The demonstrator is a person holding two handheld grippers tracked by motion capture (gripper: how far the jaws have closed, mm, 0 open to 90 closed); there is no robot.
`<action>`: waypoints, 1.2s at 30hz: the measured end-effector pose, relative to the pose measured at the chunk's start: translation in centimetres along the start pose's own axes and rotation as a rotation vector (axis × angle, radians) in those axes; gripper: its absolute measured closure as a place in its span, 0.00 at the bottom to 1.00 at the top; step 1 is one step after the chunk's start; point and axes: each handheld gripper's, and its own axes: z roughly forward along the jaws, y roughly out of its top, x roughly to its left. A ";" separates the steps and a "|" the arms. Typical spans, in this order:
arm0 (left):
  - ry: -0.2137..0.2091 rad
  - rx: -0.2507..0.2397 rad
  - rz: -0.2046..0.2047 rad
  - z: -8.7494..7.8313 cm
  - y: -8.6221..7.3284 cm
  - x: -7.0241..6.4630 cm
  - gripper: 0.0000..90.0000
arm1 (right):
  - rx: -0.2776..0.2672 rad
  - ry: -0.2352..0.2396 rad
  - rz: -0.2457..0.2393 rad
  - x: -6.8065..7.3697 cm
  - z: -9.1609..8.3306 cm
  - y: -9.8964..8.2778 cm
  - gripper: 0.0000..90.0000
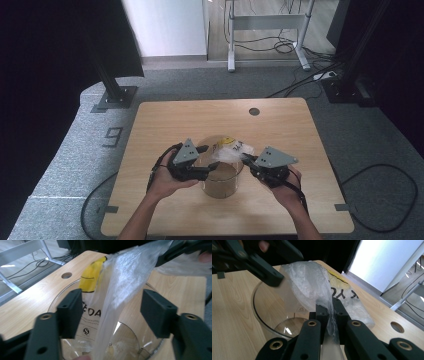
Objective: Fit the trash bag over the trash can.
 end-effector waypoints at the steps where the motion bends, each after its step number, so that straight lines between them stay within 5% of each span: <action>1: 0.005 0.006 0.006 0.3 0.1 -0.1 0.46 | -0.002 0.004 -0.006 0.0 0.0 0.3 0.94; 8: 0.027 0.027 0.023 1.2 0.5 -0.6 0.69 | -0.001 0.024 -0.036 0.4 0.3 1.4 0.94; 9: 0.063 0.043 0.026 1.5 0.4 -0.6 0.71 | -0.003 0.025 -0.038 0.4 0.3 1.5 0.94; 13: 0.085 0.061 0.042 1.8 0.3 -0.9 0.80 | -0.011 0.030 -0.047 0.6 0.2 1.8 0.94; 22: 0.056 0.044 0.008 2.0 0.1 -0.6 0.97 | -0.022 0.046 -0.056 0.8 0.1 1.8 0.90; 28: 0.031 0.025 -0.073 1.9 -0.6 0.7 0.98 | -0.084 0.035 -0.020 1.0 -1.0 1.8 0.63; 36: 0.025 0.009 -0.160 1.7 -1.5 1.8 0.98 | -0.206 -0.016 0.032 1.9 -5.3 1.2 0.42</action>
